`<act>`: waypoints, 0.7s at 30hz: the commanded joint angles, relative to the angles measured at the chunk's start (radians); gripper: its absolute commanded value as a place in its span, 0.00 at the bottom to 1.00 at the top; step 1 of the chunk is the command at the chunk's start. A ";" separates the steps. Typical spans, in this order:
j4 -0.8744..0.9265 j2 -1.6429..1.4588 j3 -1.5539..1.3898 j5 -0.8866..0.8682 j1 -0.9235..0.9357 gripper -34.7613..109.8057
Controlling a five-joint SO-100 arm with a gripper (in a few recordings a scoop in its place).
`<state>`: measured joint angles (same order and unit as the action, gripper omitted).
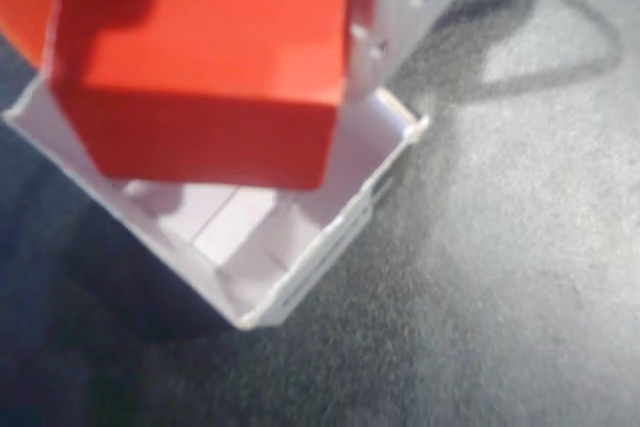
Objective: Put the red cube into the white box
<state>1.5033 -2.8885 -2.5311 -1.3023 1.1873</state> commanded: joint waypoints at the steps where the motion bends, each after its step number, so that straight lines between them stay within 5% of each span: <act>1: 0.000 -0.038 -0.005 0.011 -0.002 0.35; 12: -0.021 -0.186 -0.066 0.064 0.002 0.38; 17: -0.011 -0.212 -0.084 0.054 0.026 0.25; 21: -0.051 -0.245 -0.121 0.066 0.012 0.24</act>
<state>1.4803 -3.1048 -2.6477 -1.2441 1.2042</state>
